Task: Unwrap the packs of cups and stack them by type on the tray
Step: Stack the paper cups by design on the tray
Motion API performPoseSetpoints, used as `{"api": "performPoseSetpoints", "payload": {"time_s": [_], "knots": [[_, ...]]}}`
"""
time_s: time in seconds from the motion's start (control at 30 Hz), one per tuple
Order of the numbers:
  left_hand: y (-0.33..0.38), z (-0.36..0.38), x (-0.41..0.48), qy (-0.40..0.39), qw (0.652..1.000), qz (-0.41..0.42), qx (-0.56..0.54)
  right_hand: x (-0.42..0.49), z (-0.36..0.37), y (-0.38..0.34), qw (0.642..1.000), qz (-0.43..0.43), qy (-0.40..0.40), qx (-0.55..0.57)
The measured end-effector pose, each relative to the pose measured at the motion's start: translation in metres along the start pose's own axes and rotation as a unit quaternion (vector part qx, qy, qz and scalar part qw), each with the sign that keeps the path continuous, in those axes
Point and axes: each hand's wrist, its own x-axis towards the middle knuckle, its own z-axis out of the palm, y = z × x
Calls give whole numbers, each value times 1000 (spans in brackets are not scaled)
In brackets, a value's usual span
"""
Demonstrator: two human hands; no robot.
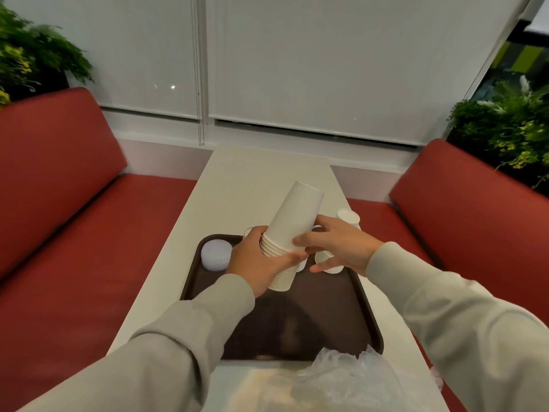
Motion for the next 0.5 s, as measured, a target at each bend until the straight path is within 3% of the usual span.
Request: {"api": "performPoseSetpoints", "payload": {"time_s": [0.23,0.5], "knots": [[9,-1,-4,-4,997,22,73,11,24,9,993,-32,96,57],[15,-5,-2,-4,998,4,55,15,24,7,985,-71,155,16]]}}
